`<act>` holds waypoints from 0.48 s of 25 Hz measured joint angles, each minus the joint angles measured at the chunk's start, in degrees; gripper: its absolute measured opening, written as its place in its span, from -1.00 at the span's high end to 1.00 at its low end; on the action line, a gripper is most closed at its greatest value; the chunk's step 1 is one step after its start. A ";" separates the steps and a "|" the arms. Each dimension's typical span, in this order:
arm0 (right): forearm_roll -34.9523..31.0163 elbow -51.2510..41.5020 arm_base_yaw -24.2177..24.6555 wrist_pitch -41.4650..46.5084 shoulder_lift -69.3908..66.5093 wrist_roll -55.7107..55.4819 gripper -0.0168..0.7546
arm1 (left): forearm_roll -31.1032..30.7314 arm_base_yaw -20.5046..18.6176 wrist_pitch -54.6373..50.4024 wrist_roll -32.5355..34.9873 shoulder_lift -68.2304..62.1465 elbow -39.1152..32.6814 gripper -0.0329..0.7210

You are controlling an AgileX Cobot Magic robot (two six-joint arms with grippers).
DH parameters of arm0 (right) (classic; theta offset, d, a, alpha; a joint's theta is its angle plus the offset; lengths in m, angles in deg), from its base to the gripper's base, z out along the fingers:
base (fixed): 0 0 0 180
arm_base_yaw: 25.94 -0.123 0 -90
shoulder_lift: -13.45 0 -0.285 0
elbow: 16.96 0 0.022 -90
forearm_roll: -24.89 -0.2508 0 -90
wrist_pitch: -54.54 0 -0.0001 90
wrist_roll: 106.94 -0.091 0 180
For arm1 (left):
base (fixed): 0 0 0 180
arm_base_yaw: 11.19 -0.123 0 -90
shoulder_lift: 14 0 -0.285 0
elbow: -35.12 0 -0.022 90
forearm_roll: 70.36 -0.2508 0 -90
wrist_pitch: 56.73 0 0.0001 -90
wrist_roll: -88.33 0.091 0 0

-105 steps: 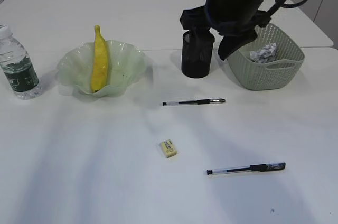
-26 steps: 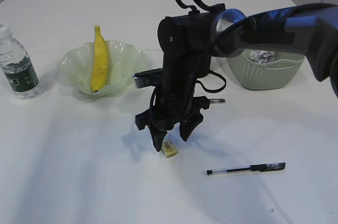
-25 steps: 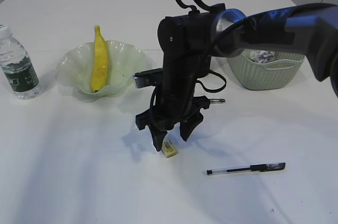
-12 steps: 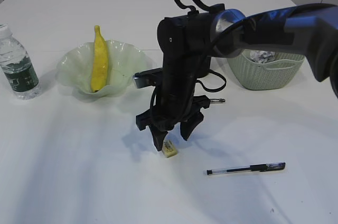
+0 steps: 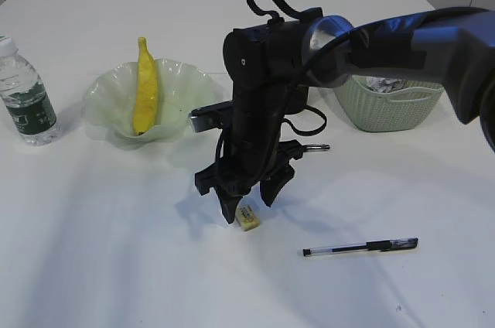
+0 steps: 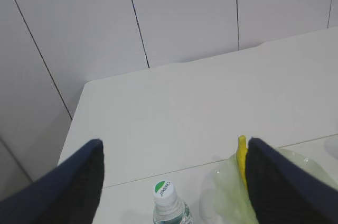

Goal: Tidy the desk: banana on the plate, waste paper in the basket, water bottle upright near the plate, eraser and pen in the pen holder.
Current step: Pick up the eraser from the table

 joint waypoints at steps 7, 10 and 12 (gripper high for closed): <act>0.24 0.00 0.00 -0.13 0.00 0.00 -0.37 | 0.00 0.00 0.00 0.00 0.00 0.00 -0.66; 0.33 0.00 0.00 -0.13 0.00 0.00 -0.37 | 0.00 0.00 0.00 0.00 0.00 0.00 -0.66; 0.33 0.00 0.00 -0.27 0.00 0.00 -0.37 | 0.00 0.00 0.00 0.00 0.00 0.00 -0.66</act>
